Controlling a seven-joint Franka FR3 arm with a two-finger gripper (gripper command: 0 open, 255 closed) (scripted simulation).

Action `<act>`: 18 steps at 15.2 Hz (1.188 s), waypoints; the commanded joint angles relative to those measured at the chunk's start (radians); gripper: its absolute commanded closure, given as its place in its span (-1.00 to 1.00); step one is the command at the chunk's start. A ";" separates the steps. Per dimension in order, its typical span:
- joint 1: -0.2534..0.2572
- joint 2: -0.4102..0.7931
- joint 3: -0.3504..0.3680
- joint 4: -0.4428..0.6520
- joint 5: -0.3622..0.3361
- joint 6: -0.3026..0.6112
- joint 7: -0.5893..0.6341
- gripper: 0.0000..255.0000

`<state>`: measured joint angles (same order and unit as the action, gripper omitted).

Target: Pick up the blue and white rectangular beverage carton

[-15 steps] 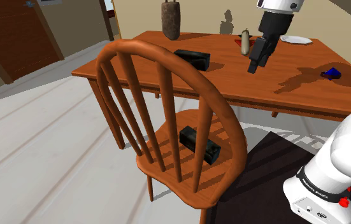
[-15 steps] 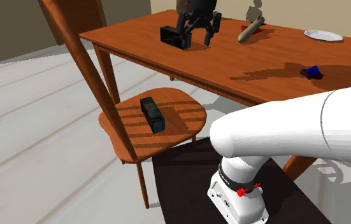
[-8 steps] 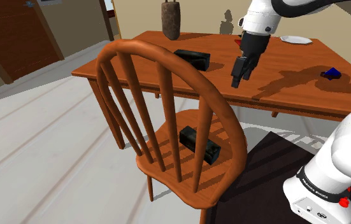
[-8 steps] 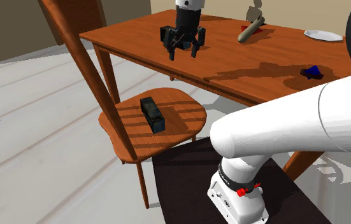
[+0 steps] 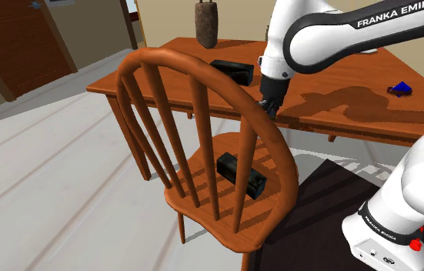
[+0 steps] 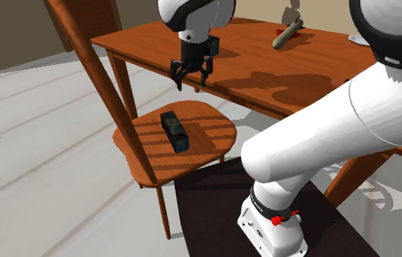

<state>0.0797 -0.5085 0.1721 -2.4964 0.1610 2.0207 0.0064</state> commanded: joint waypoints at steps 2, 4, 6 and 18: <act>0.008 0.095 0.040 0.000 -0.002 0.095 0.031 -1.00; 0.011 0.163 0.066 0.005 -0.009 0.157 0.055 -1.00; 0.013 0.235 0.091 0.016 -0.023 0.216 0.083 -1.00; 0.019 0.531 0.153 0.065 -0.140 0.446 0.213 -1.00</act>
<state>0.0993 0.0087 0.3251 -2.4308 0.0275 2.4522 0.2147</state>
